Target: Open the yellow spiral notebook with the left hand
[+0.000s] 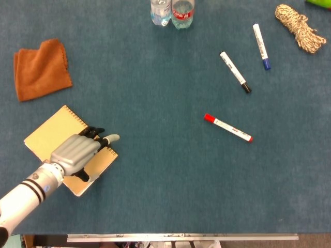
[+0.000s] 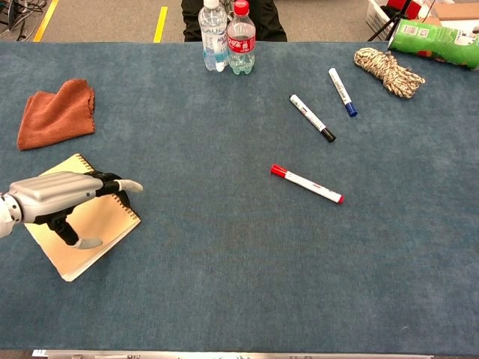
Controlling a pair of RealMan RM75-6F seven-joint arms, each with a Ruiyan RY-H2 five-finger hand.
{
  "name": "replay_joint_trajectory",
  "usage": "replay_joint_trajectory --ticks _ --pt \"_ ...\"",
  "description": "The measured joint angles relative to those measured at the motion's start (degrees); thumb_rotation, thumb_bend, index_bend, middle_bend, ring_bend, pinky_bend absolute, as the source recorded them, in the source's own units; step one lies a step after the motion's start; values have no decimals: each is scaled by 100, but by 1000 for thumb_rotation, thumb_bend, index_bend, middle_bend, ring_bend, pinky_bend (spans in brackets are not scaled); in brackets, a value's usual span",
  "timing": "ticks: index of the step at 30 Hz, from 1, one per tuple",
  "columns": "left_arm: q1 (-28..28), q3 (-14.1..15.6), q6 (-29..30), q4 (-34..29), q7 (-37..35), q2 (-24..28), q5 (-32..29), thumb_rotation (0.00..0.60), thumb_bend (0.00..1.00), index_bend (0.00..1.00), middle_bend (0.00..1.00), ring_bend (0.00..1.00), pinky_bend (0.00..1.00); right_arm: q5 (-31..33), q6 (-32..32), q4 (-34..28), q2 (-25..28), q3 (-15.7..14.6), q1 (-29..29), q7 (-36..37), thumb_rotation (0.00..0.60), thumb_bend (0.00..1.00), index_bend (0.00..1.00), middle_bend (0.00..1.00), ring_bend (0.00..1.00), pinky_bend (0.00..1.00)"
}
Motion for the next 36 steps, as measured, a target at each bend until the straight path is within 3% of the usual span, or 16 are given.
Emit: replay_joint_trajectory --ticks 6,11,16,23,36 --pt "216 -9 437 -98 -772 418 753 600 249 57 244 4 0 -19 -26 -8 -10 -1 26 -12 600 268 378 298 185 298" --pt "383 -51 896 291 -1131 563 1218 600 248 56 238 4 0 -30 -30 -31 0 5 41 -28 600 268 378 298 185 298" --pt "534 -43 1136 1040 -1176 545 1480 600 248 51 191 2 0 -31 -39 -62 12 1 47 -58 600 268 378 298 185 298" --pt "774 118 1456 2080 -1104 392 1936 600 248 0 6 0 0 -64 -39 -139 33 1 70 -133 600 268 378 298 184 298" --pt "1262 480 2391 4137 -1825 -373 2809 600 248 0 0 0 0 -114 -114 -322 52 7 164 -341 600 268 378 298 185 298"
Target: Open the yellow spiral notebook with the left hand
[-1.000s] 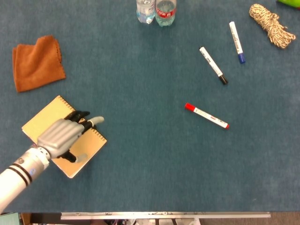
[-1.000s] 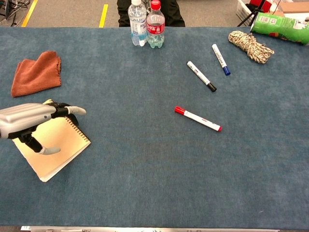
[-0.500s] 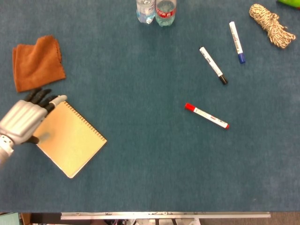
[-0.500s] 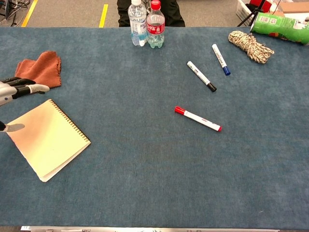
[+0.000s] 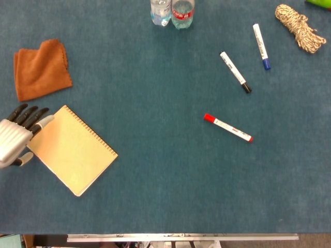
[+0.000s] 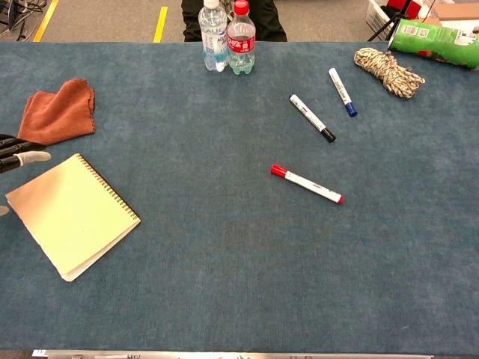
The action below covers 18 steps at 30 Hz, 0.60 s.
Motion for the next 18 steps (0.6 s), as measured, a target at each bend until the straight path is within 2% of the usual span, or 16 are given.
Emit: replay_joint_trajectory --ticks 9,18 --pt "283 74 407 1424 -490 -718 196 600 248 0 0 0 0 -1 -5 -113 24 -10 16 -125 600 268 378 298 185 298" --pt "392 105 398 2088 -887 -1119 172 600 248 0 0 0 0 0 19 -174 42 -22 5 -185 600 268 378 298 185 298"
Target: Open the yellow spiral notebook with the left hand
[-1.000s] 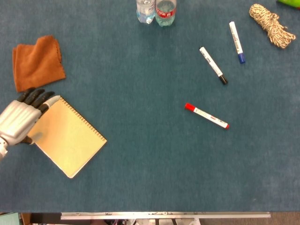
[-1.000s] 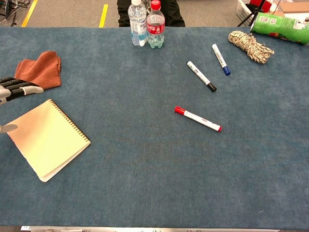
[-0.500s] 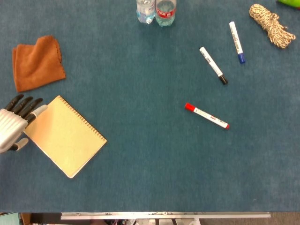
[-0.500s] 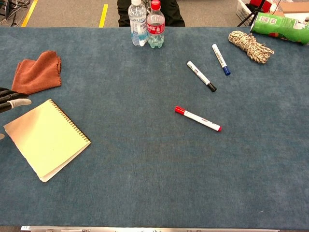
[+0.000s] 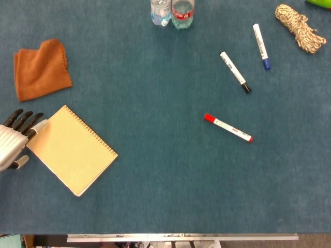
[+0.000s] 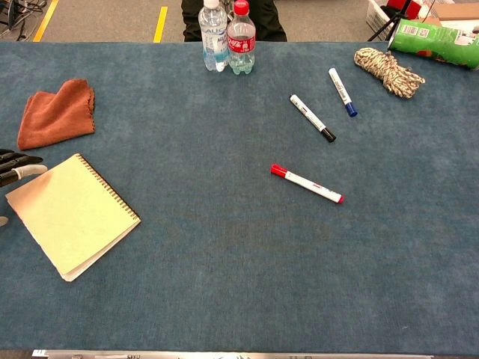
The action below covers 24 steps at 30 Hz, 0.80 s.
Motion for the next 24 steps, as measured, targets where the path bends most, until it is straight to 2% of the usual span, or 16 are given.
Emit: replay_joint_trajectory --ticks 11,24 --pt "-123 -16 -71 82 -19 -174 35 600 248 0 0 0 0 33 35 -7 21 0 -25 -7 600 268 378 298 185 298" --pt "-472 -122 -111 -230 107 -240 124 600 248 0 0 0 0 48 85 -5 34 -4 -63 5 600 268 378 298 184 298"
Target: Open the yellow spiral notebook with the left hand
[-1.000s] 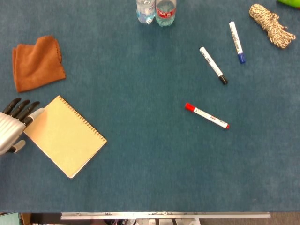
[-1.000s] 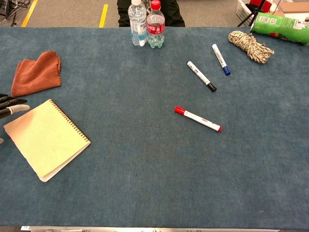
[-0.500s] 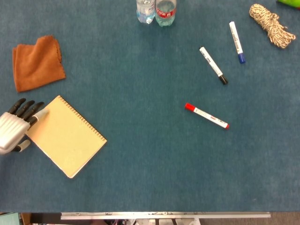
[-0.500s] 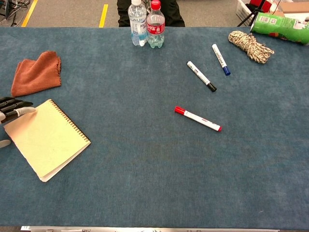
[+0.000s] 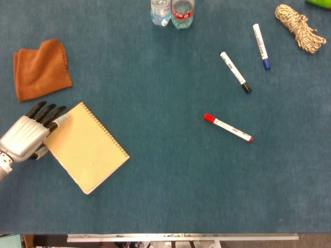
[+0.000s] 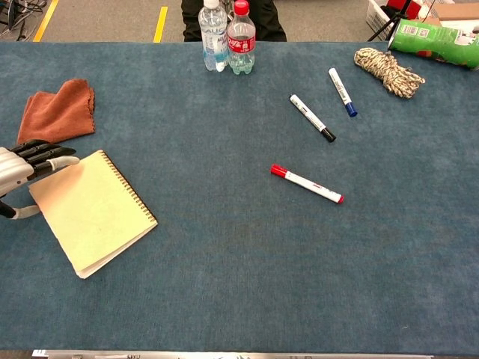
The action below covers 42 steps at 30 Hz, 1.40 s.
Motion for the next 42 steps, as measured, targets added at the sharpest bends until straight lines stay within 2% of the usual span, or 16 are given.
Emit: replay_joint_trajectory --ticks 18,23,29,34,39,42 --pt "-780 -351 -356 -798 380 -104 29 600 248 0 0 0 0 68 114 140 3 1 -115 188 600 268 378 298 184 298" --pt "-822 -396 -429 -1079 554 56 -69 600 248 0 0 0 0 70 119 208 -13 0 -130 251 600 268 378 298 185 298" --pt "-725 -406 -423 -1777 781 582 -285 600 248 0 0 0 0 51 48 247 -51 0 -87 269 600 268 378 297 184 298" --pt "-591 -355 -323 -2615 870 1078 -383 600 249 0 0 0 0 21 -9 244 -78 14 -29 248 600 267 378 298 185 298" --pt "-560 -213 -270 -3459 884 1441 -205 600 249 0 0 0 0 -18 -64 232 -99 21 31 225 600 268 378 298 185 298" --pt "-631 -132 -284 -3739 801 1510 56 600 249 32 0 0 0 -21 -67 226 -96 21 37 222 600 268 378 298 184 298"
